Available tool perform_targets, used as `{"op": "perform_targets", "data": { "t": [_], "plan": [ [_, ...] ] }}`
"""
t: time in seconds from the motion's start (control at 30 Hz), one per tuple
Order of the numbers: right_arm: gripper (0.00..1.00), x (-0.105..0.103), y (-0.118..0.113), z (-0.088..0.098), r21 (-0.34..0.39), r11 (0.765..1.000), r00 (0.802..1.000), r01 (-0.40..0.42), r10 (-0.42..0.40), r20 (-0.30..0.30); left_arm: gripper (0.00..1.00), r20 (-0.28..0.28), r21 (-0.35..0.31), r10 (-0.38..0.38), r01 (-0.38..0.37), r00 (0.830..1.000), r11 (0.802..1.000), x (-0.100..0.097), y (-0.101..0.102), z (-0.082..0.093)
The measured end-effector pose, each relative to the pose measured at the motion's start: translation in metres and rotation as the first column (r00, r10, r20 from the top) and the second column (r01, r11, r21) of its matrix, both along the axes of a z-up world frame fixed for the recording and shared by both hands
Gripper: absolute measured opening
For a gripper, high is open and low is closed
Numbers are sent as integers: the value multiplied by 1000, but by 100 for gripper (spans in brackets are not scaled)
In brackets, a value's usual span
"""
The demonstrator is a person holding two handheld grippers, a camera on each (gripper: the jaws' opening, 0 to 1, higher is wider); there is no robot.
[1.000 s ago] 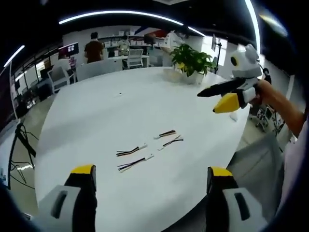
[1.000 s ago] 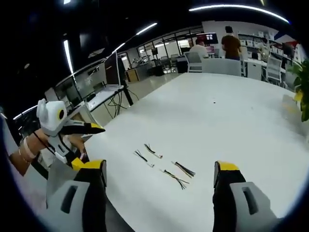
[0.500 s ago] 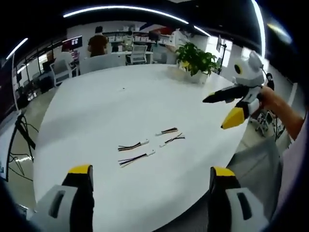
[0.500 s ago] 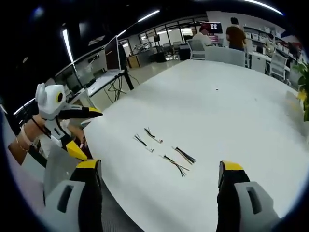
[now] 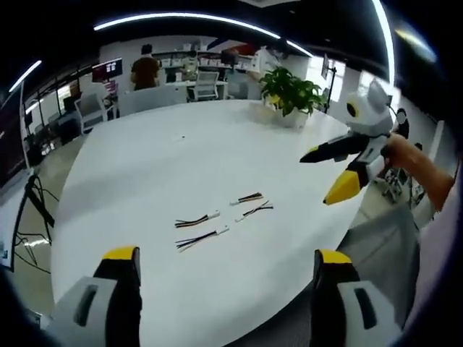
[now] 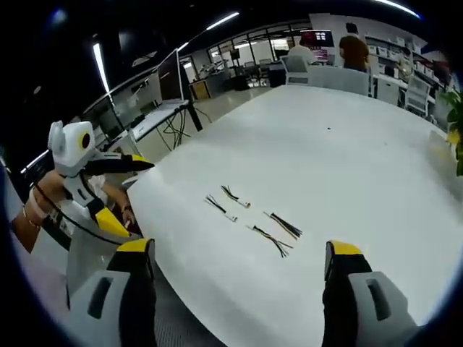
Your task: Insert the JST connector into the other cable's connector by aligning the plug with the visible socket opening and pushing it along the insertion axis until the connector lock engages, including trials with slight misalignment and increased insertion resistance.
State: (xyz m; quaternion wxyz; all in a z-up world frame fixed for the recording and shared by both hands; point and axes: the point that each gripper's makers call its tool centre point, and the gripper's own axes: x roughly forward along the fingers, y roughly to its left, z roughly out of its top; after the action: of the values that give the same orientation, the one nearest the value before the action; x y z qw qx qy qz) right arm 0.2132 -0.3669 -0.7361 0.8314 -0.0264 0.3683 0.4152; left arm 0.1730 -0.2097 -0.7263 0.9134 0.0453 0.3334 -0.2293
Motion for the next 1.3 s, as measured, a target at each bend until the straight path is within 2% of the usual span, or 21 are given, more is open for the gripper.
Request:
{"op": "perform_targets", "data": {
  "t": [0.07,0.37,0.67,0.93,1.17,1.3],
  "plan": [
    [95,-6,-2,-5,-6,1000,1000,2,-2,-10,97,3,-14,16,-16,1000,1000,-2,0,3],
    [93,-17,-10,-9,9,999,999,32,-31,-32,96,10,1,27,-27,1000,1000,-7,0,5],
    [92,-12,-15,-3,18,998,998,60,-60,-11,94,3,25,40,-40,999,999,-8,-1,6],
    [92,-15,-13,-2,10,998,998,57,-57,-1,92,15,18,29,-29,999,999,-12,-5,7],
    [91,-21,-14,1,19,998,998,61,-62,23,92,51,33,39,-40,998,999,-16,0,15],
    [88,-22,-15,1,8,998,997,64,-64,37,92,67,14,60,-61,996,998,-20,5,15]
  ]
}}
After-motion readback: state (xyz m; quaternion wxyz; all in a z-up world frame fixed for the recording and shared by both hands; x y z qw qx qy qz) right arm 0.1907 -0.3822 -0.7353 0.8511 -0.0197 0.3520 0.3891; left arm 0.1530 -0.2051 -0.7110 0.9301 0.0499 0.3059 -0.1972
